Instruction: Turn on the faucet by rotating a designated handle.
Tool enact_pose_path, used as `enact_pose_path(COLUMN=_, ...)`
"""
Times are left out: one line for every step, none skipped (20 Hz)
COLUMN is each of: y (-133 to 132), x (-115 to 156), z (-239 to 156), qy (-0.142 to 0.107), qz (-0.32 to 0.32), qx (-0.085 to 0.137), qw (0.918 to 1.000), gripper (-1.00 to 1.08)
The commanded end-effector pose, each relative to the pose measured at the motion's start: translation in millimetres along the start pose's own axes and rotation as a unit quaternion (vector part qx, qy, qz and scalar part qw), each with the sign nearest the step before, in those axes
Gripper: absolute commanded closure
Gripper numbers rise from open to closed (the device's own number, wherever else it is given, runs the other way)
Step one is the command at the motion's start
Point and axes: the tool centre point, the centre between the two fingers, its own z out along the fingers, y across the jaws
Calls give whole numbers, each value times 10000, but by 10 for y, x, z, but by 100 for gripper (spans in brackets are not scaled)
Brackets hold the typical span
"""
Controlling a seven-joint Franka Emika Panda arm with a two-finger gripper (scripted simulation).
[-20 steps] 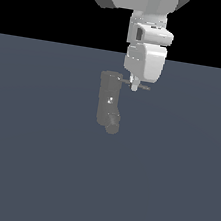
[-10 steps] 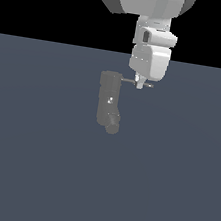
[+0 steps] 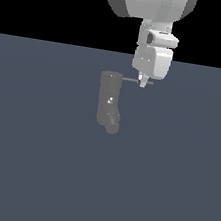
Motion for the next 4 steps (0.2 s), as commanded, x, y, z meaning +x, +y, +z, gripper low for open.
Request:
enact_pose_path(y=-7, x=246, z=-2, qy=33, qz=150, qx=8, qw=9999, gripper=108)
enact_pose_path(y=-28, x=273, z=-2, qy=33, qz=154, qx=8, qw=9999, gripper=108)
enact_pose_path(y=-48, x=300, z=-3, qy=33, qz=159, qx=8, qw=9999, gripper=108)
enact_pose_path(y=-48, x=300, z=-3, qy=33, qz=159, qx=8, qw=9999, gripper=108)
